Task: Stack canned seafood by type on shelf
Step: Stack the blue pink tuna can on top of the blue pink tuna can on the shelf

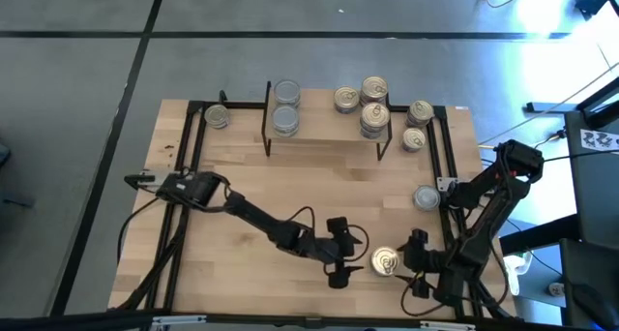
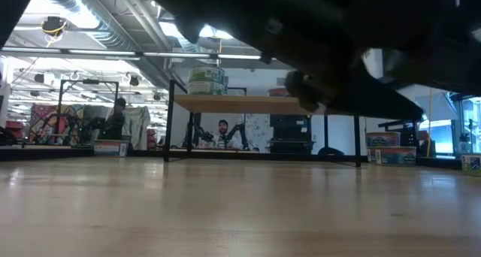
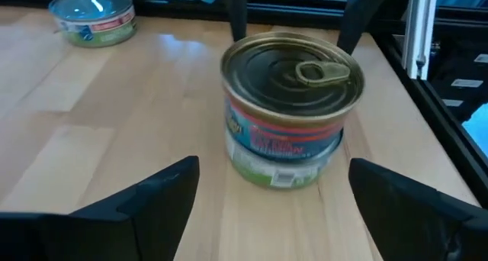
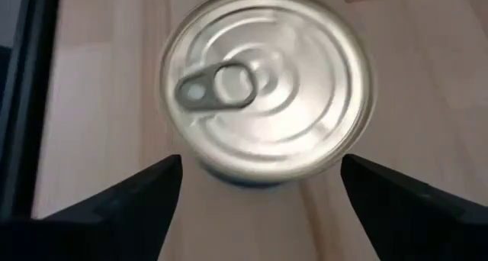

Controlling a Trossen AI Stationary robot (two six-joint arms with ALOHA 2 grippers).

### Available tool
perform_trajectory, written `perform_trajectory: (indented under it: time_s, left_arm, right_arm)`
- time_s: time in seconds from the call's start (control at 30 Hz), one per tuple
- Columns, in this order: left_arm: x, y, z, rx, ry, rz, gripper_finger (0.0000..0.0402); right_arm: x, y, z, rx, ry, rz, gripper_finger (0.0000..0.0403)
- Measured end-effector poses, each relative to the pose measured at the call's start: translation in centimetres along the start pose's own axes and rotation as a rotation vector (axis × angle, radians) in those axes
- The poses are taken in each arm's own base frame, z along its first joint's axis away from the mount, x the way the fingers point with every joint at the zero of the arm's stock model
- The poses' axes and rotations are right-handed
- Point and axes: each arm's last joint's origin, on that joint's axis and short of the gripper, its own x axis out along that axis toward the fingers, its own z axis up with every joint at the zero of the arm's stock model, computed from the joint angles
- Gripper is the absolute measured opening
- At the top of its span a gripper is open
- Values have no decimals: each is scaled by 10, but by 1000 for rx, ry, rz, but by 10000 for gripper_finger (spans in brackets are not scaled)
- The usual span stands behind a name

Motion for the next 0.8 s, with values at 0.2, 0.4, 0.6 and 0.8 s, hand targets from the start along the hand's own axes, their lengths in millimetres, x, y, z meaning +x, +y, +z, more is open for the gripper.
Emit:
perform_trajectory:
  time_s: [0.2,0.4,0.6,0.8]
  left_arm:
    - [18,3,1,-6,-29,-24,333]
    - [28,8,-6,-34,-45,-59,333]
    - [28,10,-6,-29,-49,-59,333]
    - [28,10,-4,-21,-66,-61,334]
  right_arm:
    - [8,-3,8,3,-7,-25,339]
    - [15,-3,11,-19,-11,-33,327]
    - [18,-4,15,-13,-23,-42,312]
    - [17,-3,16,-15,-25,-36,300]
